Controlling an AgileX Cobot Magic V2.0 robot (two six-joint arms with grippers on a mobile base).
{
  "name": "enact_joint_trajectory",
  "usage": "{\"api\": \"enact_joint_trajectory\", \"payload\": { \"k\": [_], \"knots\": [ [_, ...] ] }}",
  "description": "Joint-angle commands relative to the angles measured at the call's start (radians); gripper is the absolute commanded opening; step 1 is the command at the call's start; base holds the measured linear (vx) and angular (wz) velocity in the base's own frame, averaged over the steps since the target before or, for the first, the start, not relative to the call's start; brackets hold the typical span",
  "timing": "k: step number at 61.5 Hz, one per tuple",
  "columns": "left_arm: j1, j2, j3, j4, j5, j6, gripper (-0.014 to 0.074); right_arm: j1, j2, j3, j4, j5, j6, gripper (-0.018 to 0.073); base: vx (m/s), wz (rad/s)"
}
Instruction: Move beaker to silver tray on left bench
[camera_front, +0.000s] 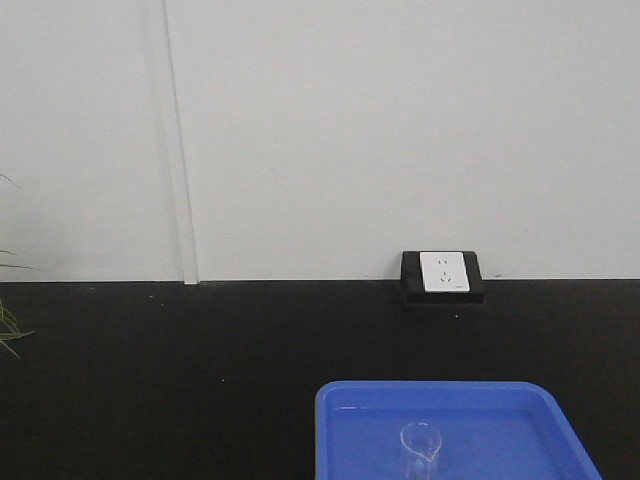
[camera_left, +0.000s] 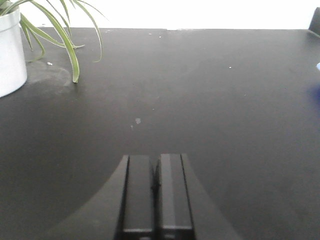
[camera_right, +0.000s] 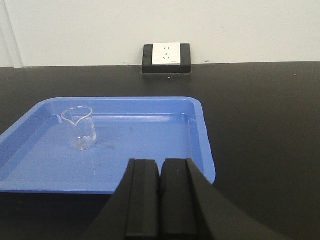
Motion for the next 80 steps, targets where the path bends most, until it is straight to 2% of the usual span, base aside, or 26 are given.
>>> {"api": "enact_joint_trajectory", "payload": {
  "k": [1, 59, 80],
  "knots": [
    [-0.005, -0.008, 0.019, 0.008, -0.084, 0.000, 0.0001, -0.006, -0.010, 0.005, -0.006, -0.077, -0.005, -0.0011, 0.00, 0.00],
    [-0.005, -0.008, 0.019, 0.007, -0.084, 0.000, 0.0001, -0.006, -0.011, 0.005, -0.006, -0.089, -0.005, -0.0011, 0.00, 0.00],
    [-0.005, -0.008, 0.019, 0.007, -0.084, 0.000, 0.0001, -0.006, -0.011, -0.017, -0.003, -0.404, 0.012, -0.0011, 0.00, 0.00]
  ]
}}
